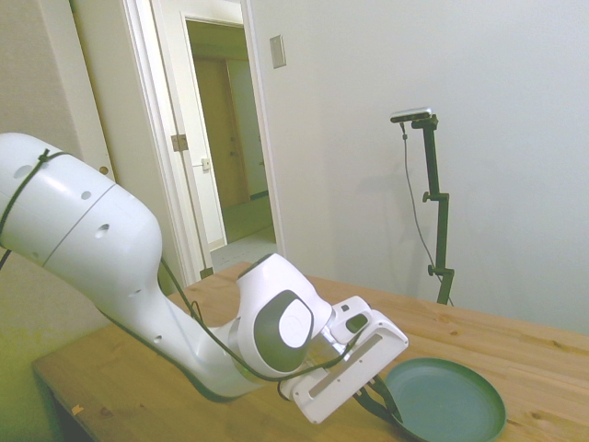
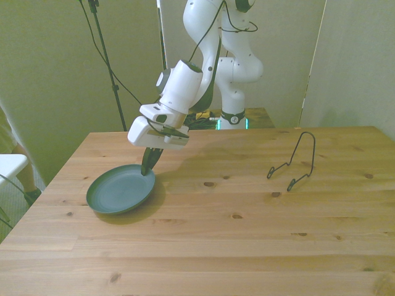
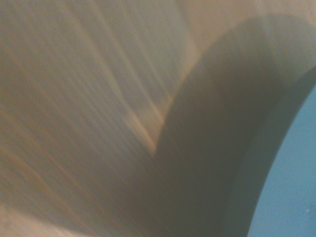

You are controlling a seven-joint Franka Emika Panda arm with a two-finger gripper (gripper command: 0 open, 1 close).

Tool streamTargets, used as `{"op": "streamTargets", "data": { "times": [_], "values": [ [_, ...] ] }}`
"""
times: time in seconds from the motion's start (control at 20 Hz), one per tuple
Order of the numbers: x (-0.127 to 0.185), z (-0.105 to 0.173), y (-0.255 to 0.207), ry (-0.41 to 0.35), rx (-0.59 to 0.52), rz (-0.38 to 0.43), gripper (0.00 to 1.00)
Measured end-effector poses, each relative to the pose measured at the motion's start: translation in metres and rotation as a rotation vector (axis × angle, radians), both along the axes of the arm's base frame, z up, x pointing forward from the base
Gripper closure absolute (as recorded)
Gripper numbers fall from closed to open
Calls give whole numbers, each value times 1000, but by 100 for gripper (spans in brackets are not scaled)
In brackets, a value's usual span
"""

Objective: Load the plate

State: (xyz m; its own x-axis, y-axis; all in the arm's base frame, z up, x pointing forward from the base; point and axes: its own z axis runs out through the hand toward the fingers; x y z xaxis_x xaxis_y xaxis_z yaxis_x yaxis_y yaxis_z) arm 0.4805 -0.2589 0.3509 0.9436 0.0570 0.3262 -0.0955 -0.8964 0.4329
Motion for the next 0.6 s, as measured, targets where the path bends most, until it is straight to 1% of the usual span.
{"op": "streamTargets", "data": {
  "times": [0.15,0.25,0.3,0.4,0.5,0.6],
  "values": [
    [-7,22,14,7,94,-15,100],
    [-11,44,25,17,169,-25,100],
    [-13,60,30,22,215,-23,100],
    [-16,102,34,26,310,7,100],
    [-20,145,29,44,363,34,100],
    [-23,172,31,76,404,53,100]
  ]
}}
